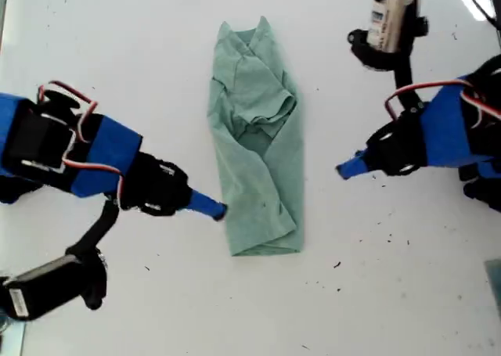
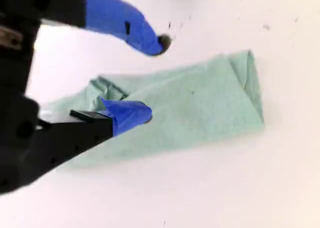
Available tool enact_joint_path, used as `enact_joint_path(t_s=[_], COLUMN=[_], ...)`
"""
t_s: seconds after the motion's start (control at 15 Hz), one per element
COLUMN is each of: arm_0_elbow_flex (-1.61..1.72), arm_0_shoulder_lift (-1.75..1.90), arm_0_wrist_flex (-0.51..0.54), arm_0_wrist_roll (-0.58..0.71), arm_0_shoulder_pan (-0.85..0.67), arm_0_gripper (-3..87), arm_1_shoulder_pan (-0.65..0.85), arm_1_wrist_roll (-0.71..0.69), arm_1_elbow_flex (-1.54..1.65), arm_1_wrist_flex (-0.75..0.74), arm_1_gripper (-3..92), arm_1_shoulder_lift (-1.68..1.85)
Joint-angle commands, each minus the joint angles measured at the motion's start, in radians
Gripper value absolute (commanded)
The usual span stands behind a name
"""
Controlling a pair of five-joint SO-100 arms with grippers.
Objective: Fold t shirt
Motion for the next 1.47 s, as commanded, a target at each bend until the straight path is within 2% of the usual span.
enact_joint_path(t_s=[0.0, 0.2, 0.67, 0.73, 0.87, 0.93, 1.0, 1.07, 1.13, 1.4], arm_0_elbow_flex=[-0.273, -0.307, -0.357, -0.379, -0.423, -0.423, -0.426, -0.436, -0.457, -0.592], arm_0_shoulder_lift=[-0.184, -0.311, -0.6, -0.644, -0.723, -0.73, -0.732, -0.732, -0.73, -0.706], arm_0_wrist_flex=[0.014, 0.009, -0.061, -0.063, -0.048, -0.046, -0.048, -0.044, -0.044, -0.031], arm_0_wrist_roll=[0.055, 0.058, 0.066, 0.066, 0.074, 0.071, 0.072, 0.075, 0.097, 0.183], arm_0_shoulder_pan=[0.037, 0.035, -0.031, -0.034, -0.038, -0.031, -0.021, -0.009, 0.006, 0.104], arm_0_gripper=[24.4, 25.9, 26.4, 24.7, 15.6, 8.8, 0.1, -0.2, -0.2, -0.2], arm_1_shoulder_pan=[-0.109, -0.176, -0.176, -0.186, -0.21, -0.222, -0.235, -0.244, -0.25, -0.291], arm_1_wrist_roll=[0.018, 0.087, 0.127, 0.146, 0.195, 0.225, 0.25, 0.279, 0.267, 0.098], arm_1_elbow_flex=[-0.245, -0.328, -0.373, -0.377, -0.394, -0.416, -0.431, -0.457, -0.494, -0.85], arm_1_wrist_flex=[-0.026, -0.046, -0.295, -0.318, -0.359, -0.368, -0.371, -0.341, -0.308, -0.075], arm_1_gripper=[26.8, 28.8, 27.5, 27.2, 26.9, 24.8, 18.2, 2.5, -0.4, -0.2], arm_1_shoulder_lift=[-0.149, -0.321, -0.687, -0.738, -0.859, -0.916, -0.959, -0.973, -0.971, -0.968])
